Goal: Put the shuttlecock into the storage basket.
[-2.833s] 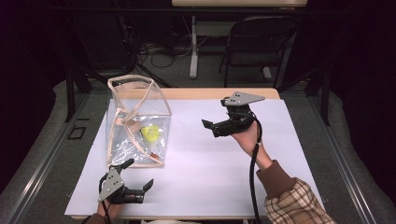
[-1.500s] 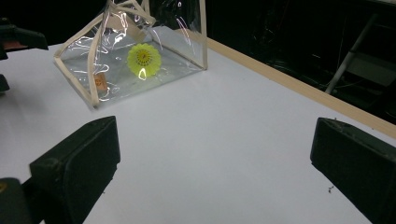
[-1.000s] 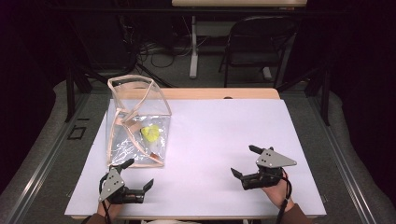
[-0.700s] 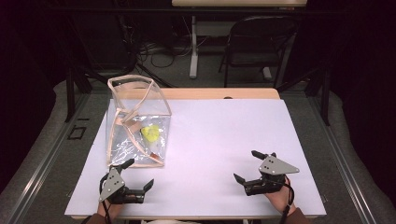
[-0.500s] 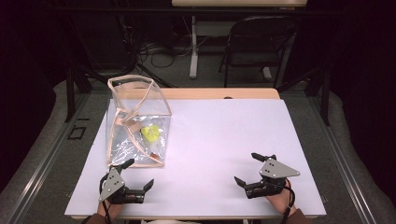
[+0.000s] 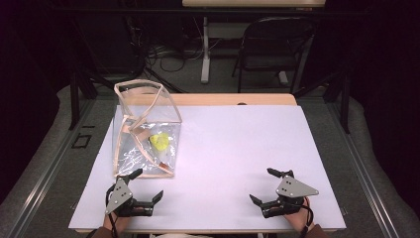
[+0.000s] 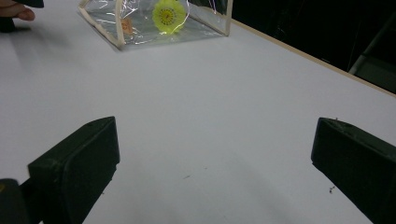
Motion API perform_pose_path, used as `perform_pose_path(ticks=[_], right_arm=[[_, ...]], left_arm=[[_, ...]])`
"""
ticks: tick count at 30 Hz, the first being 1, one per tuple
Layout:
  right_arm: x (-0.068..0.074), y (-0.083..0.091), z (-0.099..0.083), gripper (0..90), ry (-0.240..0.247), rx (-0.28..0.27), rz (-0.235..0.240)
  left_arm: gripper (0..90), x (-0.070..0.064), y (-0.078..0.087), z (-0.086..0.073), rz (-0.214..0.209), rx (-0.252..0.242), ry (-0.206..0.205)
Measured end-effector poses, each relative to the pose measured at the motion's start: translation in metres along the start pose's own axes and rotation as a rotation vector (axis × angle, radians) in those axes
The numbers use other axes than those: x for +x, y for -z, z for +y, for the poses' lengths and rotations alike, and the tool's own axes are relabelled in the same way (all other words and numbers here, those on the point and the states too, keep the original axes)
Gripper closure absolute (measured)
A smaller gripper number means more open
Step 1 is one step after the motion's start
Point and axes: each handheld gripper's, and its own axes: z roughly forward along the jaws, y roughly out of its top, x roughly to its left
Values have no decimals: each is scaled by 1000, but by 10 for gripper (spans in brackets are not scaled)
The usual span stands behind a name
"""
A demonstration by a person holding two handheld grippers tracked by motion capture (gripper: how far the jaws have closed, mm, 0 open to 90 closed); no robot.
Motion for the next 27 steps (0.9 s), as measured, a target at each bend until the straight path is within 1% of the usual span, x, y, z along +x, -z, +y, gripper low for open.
perform_pose_path(ticks=[8, 17, 21, 24, 27], right_arm=[[2, 6, -7, 0, 12, -3, 4], [4, 16, -12, 0, 23, -13, -14], [4, 16, -12, 0, 20, -16, -15], [4, 16, -12, 0, 26, -15, -14], [3, 16, -13, 0, 17, -16, -20]], left_arm=[[0, 0, 0, 0, -2, 2, -1], [0, 0, -1, 0, -2, 4, -2], [1, 0, -1, 0, -1, 5, -2], [1, 0, -1, 0, 1, 5, -1], [1, 0, -2, 0, 1, 7, -4]])
